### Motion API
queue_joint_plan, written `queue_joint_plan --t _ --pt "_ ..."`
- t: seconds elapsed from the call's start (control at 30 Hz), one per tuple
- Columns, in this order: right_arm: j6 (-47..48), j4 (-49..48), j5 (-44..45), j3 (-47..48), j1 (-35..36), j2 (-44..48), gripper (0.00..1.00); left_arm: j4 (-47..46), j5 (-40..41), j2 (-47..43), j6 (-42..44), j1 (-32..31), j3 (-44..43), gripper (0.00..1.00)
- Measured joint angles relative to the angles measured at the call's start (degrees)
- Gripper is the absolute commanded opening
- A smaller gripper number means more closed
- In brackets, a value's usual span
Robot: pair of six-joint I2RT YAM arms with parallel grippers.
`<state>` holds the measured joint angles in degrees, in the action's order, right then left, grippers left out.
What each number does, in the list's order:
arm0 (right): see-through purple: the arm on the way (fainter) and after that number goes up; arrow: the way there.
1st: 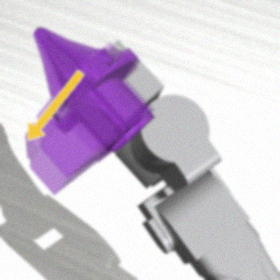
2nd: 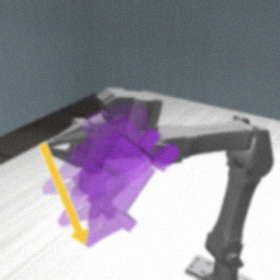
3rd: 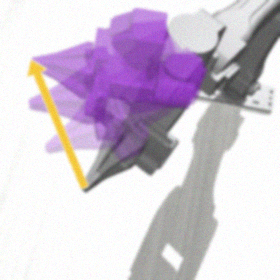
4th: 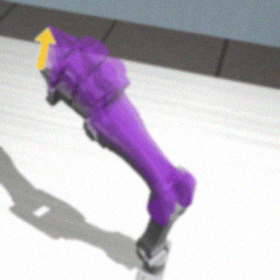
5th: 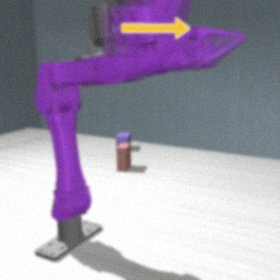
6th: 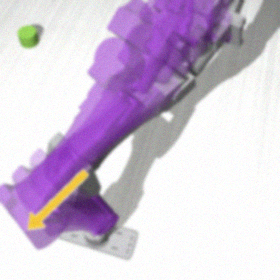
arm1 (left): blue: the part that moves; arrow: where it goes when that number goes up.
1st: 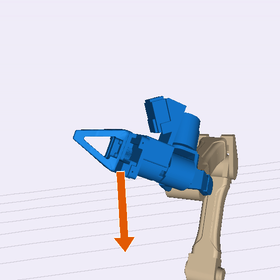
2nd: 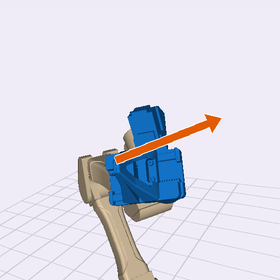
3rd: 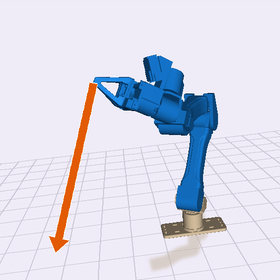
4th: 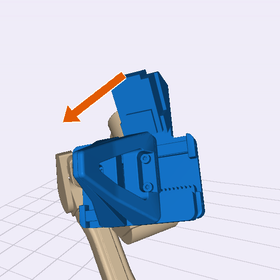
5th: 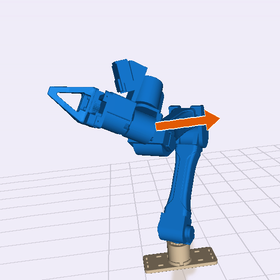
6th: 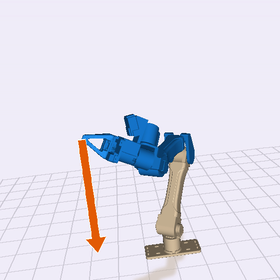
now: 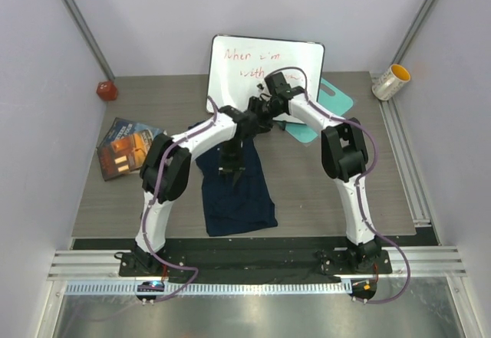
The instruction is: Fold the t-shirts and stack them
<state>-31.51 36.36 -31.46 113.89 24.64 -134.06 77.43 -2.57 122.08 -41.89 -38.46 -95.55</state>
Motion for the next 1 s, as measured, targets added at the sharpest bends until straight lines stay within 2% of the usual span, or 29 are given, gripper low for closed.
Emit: queue_joint_plan --t 0.03,0.13,0.23,0.37,0.67,0.83,1.0 --pt "-0.02 0.02 -0.20 -0.94 -0.09 1.07 0.52 -0.50 1.11 -0.37 -0.04 0.17 -2.93 0.39" --pt "-0.04 -0.39 -0.74 -5.16 -0.42 5.42 0.54 -2.29 2.99 -4.61 -1.01 1.49 -7.02 0.39" --pt "0.42 -0.81 -0.66 -12.90 -0.83 12.37 0.55 -2.56 3.41 -11.85 -2.19 4.31 -4.76 0.38" --pt "1.75 0.35 0.90 -23.91 -1.16 22.14 0.55 -1.16 2.23 -17.49 -3.54 7.19 0.72 0.32" --pt "3.69 12.85 0.39 -39.71 1.18 36.59 0.60 -0.28 -2.19 -9.42 -1.11 6.34 2.27 0.35" --pt "4.63 20.44 0.13 -40.74 3.78 42.95 0.61 -0.50 -3.80 -5.68 1.25 6.34 -0.48 0.34" --pt "3.89 22.56 -0.24 -43.43 4.59 48.02 0.62 -0.66 -4.63 -4.52 2.80 6.36 -1.92 0.34"
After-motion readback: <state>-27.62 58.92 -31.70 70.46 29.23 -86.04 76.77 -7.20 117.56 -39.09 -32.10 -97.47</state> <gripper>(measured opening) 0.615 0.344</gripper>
